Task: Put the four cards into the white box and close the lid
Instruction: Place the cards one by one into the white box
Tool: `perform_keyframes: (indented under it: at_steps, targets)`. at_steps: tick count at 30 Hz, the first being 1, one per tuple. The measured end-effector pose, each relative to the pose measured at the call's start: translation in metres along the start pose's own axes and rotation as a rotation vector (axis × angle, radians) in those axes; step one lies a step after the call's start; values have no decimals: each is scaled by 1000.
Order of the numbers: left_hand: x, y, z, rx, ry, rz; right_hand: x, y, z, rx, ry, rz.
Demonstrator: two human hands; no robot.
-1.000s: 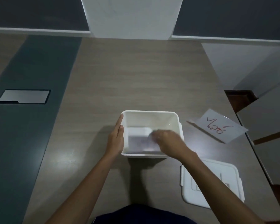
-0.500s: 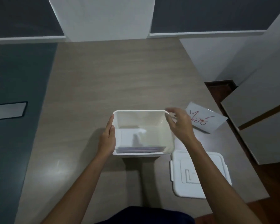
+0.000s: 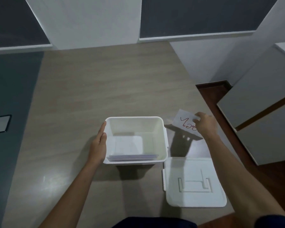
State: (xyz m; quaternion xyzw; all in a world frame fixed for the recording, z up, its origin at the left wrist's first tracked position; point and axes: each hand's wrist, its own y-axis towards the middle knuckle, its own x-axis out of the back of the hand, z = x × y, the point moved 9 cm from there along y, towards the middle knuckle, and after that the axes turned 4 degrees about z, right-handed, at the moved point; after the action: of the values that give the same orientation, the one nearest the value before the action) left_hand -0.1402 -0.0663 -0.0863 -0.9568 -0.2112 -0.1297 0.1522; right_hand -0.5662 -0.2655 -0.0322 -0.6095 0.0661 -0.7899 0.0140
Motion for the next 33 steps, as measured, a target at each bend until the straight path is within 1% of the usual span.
perform_keyframes:
  at_steps: [3, 6, 9, 12, 14, 16, 18, 21, 25, 26, 29, 30, 31, 33]
  targets:
    - [0, -4, -7, -27, -19, 3, 4, -6, 11, 3, 86, -22]
    - [0, -7, -11, -21, -33, 11, 26, -16, 45, 79, 221, -124]
    - [0, -8, -12, -28, -75, 12, 67, -37, 97, 257, 377, -252]
    - [0, -8, -15, -45, -96, 13, 99, -75, 154, 463, 464, -293]
    - [0, -6, -12, -27, -123, 11, 106, -107, 188, 605, 461, -301]
    - [-1, -5, -9, -12, -128, 14, 98, -134, 212, 744, 400, -283]
    - [-1, -3, -7, -18, -131, 29, 70, -149, 228, 801, 301, -140]
    - [0, -4, -6, -24, -119, 38, 18, -152, 230, 732, 119, 96]
    - [0, -5, -9, -39, -118, 34, -26, -156, 222, 666, 13, 260]
    - [0, -6, -9, -38, -117, 28, -41, -161, 221, 665, -3, 361]
    - [-1, -7, -13, -45, -100, 30, -84, -191, 216, 620, 29, 792]
    - [-3, -7, -15, -53, -82, 41, -89, -194, 213, 581, 57, 864]
    - [-4, -8, -18, -59, -57, 48, -91, -194, 212, 551, 77, 895]
    - [-4, -9, -20, -52, -3, 33, -89, -191, 211, 528, 120, 889]
